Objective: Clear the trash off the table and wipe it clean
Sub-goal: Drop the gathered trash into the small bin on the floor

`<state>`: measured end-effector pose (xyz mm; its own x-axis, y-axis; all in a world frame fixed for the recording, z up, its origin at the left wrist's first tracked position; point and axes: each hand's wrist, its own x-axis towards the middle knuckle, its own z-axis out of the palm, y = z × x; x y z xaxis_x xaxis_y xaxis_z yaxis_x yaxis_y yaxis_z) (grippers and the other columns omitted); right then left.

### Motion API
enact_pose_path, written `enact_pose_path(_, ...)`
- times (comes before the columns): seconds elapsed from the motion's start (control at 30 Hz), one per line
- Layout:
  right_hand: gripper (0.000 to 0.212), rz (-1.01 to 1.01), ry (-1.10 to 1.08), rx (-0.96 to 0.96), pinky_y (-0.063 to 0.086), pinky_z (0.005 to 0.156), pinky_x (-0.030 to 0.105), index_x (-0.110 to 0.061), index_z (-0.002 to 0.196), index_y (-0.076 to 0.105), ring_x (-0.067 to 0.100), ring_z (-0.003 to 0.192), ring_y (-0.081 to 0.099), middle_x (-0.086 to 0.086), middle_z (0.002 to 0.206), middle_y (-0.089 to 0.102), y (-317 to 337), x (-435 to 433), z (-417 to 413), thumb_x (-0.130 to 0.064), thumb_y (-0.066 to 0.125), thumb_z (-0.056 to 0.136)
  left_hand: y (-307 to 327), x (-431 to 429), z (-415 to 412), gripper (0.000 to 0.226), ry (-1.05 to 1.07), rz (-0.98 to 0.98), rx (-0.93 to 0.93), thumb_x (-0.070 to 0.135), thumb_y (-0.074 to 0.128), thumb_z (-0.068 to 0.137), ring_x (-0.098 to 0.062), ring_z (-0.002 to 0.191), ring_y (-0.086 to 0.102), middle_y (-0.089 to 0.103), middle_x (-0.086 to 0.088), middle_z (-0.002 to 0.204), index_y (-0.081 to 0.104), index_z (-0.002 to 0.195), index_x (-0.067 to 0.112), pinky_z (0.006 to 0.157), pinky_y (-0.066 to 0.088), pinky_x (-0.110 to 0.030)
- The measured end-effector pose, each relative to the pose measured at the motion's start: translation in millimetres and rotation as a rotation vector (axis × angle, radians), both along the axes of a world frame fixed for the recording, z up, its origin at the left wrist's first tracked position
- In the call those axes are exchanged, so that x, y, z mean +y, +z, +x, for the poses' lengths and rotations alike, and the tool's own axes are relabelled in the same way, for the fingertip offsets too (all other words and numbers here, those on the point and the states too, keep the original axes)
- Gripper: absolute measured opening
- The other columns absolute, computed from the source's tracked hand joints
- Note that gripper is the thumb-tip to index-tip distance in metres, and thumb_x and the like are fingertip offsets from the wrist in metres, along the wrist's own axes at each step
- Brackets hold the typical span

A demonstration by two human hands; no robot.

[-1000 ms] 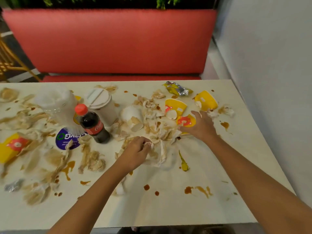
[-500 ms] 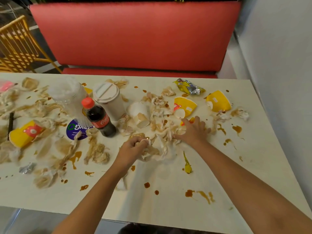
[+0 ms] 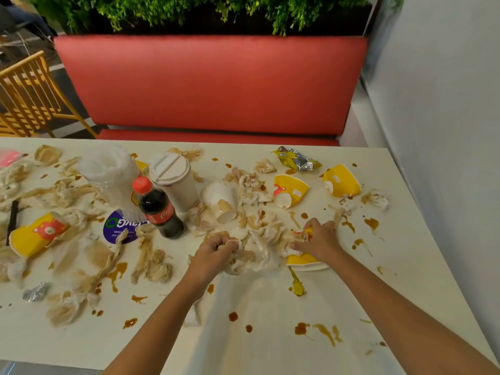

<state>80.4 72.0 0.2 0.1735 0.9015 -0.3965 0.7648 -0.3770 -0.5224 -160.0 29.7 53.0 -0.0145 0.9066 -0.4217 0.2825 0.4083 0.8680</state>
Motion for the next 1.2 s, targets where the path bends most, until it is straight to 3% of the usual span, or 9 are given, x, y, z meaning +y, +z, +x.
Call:
enact_pose_path(0.13,0.049,-0.01,0.026,0.068,0.037,0.069,0.028,-0.016,0.1,0.044,0.024,0.092,0.052,0.013,0.109,0.055,3,-4,5,-0.032,0.079,0.069,-1,1,3,0.015,-0.007,-0.008,0.0,0.023,0.056,0.09,-0.012,0.073,0.061,0.067,-0.005,0.092,0.064,0.084,0.012,0.063,0.044,-0.02)
enact_pose_path(0.23,0.047,0.035,-0.003,0.111,0.035,0.067,0.026,-0.012,0.103,0.048,0.019,0.089,0.048,0.007,0.099,0.053,13,-7,8,-0.03,0.078,0.072,3,2,7,0.016,-0.021,-0.008,-0.01,0.023,0.056,0.091,-0.007,0.066,0.065,0.067,-0.001,0.088,0.063,0.083,0.011,0.058,0.047,-0.013)
enact_pose_path(0.37,0.042,0.155,-0.057,0.173,0.033,0.054,0.021,-0.013,0.098,0.051,0.017,0.087,0.047,0.004,0.097,0.053,34,-9,12,-0.028,0.079,0.07,10,7,12,0.018,-0.046,0.011,-0.041,0.026,0.059,0.089,-0.02,0.078,0.07,0.071,-0.008,0.089,0.065,0.085,0.009,0.078,0.053,-0.031)
enact_pose_path(0.57,0.046,0.384,-0.186,0.289,0.032,0.082,0.022,-0.021,0.114,0.059,0.02,0.116,0.046,0.008,0.123,0.051,76,-10,19,-0.026,0.078,0.072,28,21,23,0.018,-0.033,0.136,-0.065,0.026,0.057,0.09,-0.02,0.072,0.064,0.071,-0.003,0.074,0.064,0.086,0.01,0.08,0.051,-0.036)
enact_pose_path(0.73,0.038,0.57,-0.311,0.378,0.033,0.087,0.021,-0.028,0.111,0.058,0.009,0.105,0.044,0.003,0.117,0.049,109,-28,27,-0.027,0.073,0.077,44,24,28,0.019,-0.047,0.237,-0.113,0.041,0.06,0.086,-0.02,0.073,0.063,0.07,-0.007,0.084,0.066,0.087,0.023,0.081,0.05,-0.049)
enact_pose_path(0.83,0.034,0.655,-0.421,0.416,0.039,0.087,0.023,-0.033,0.107,0.058,0.011,0.105,0.049,0.002,0.115,0.053,119,-45,35,-0.027,0.073,0.076,53,22,35,0.029,-0.112,0.249,-0.163,0.055,0.062,0.074,-0.023,0.077,0.063,0.07,-0.009,0.089,0.068,0.087,0.029,0.078,0.049,-0.046)
enact_pose_path(0.97,0.03,0.751,-0.61,0.457,0.046,0.093,0.032,-0.043,0.094,0.058,0.013,0.11,0.052,-0.001,0.118,0.055,122,-82,49,-0.028,0.075,0.075,55,23,58,0.018,-0.243,0.25,-0.235,0.034,0.059,0.088,-0.02,0.079,0.064,0.068,-0.008,0.087,0.067,0.09,0.019,0.077,0.052,-0.034)
enact_pose_path(1.07,0.03,0.798,-0.785,0.449,0.048,0.094,0.042,-0.046,0.087,0.06,0.017,0.107,0.057,0.002,0.115,0.06,120,-126,57,-0.026,0.077,0.072,56,22,78,0.019,-0.38,0.224,-0.266,0.04,0.062,0.08,-0.021,0.084,0.064,0.069,-0.004,0.086,0.068,0.083,0.022,0.078,0.052,-0.035)
enact_pose_path(1.2,0.032,0.839,-0.99,0.361,0.049,0.091,0.041,-0.045,0.088,0.061,0.02,0.105,0.059,0.006,0.112,0.061,112,-199,54,-0.022,0.077,0.073,53,10,105,0.015,-0.575,0.179,-0.317,0.035,0.06,0.083,-0.016,0.079,0.063,0.068,0.0,0.082,0.067,0.08,0.021,0.071,0.048,-0.029)
